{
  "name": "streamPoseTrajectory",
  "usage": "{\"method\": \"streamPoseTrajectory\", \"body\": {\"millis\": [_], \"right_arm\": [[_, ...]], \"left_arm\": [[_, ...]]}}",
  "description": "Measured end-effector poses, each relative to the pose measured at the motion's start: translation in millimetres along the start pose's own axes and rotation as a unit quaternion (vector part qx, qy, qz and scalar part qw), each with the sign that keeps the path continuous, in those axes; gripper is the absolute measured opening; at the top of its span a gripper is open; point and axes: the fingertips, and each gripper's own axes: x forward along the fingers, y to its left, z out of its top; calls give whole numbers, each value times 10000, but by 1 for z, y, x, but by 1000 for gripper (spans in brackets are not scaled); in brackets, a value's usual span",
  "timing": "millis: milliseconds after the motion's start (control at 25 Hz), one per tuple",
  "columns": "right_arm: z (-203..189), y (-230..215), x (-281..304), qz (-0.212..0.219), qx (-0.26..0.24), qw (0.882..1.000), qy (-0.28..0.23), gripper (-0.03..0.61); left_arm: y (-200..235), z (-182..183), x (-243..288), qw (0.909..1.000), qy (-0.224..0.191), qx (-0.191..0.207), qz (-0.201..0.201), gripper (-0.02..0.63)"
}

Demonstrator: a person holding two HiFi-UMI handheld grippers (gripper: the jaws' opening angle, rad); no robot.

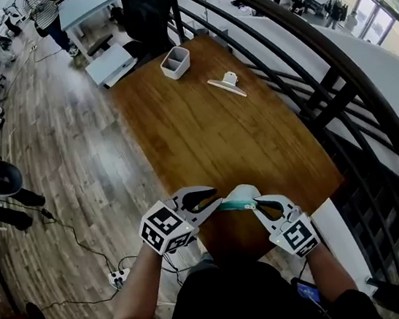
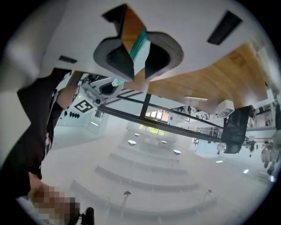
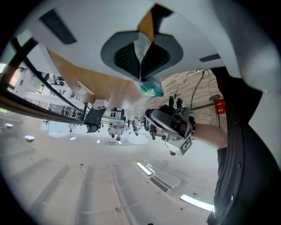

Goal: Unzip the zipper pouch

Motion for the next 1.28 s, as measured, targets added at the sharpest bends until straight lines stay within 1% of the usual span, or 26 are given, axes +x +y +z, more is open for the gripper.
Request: {"method": "streamPoseTrajectory", "body": {"millis": [120,200,360,520,600,720,880,920,1080,1160,1280], "right_arm": [[2,-4,0,-131,153,9998,-6,8],[5,-5,-1,-193,250,9995,-36,8],[9,-6,-3,-286,397,9987,-104,6],[11,-5,-1,-253,601,9977,-205,6],[10,-1,1,-217,575,9979,-208,6],[10,2,2,-206,531,9982,-188,6],[7,6,1,-159,500,9985,-129,6],[7,8,1,-138,450,9988,-108,6],[8,14,2,-90,336,9994,-60,6],[8,18,3,-64,240,9997,-29,6],[7,27,7,9,-55,10000,55,6]], "left_arm": [[-13,6,0,9994,-83,-268,-222,81],[-25,5,3,9984,-72,-422,-360,79],[-48,1,14,9940,21,-874,-655,71],[-54,-4,26,9877,11,-1403,-691,67],[-50,-9,30,9851,2,-1604,-629,67],[-47,-12,33,9836,7,-1704,-588,68],[-49,-14,35,9809,31,-1812,-701,72],[-51,-14,35,9798,28,-1855,-753,81],[-58,-12,37,9750,-33,-2032,-899,171],[-58,-13,38,9741,-51,-2084,-878,191],[-57,-17,40,9742,10,-2103,-814,202]]}}
